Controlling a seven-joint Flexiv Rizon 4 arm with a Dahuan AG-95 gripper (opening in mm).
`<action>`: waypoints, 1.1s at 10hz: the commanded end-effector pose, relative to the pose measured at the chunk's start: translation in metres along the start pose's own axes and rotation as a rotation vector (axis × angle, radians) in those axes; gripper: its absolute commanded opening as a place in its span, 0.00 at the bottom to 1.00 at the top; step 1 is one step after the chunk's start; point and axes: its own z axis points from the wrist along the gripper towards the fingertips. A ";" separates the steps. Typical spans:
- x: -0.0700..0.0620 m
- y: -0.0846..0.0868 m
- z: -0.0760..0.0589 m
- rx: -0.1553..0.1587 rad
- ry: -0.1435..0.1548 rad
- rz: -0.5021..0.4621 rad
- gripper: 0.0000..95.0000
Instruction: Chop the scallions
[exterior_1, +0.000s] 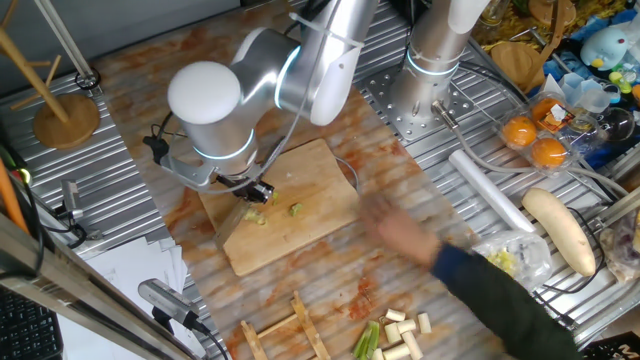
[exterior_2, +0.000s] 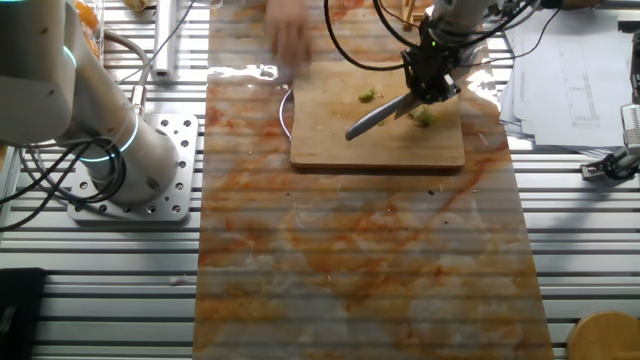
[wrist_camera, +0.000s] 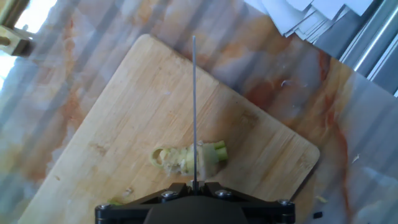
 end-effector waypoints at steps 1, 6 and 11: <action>-0.002 -0.002 0.006 0.001 -0.008 0.000 0.00; 0.004 -0.001 0.036 -0.003 -0.008 -0.040 0.00; 0.008 0.000 0.042 -0.025 -0.002 -0.119 0.00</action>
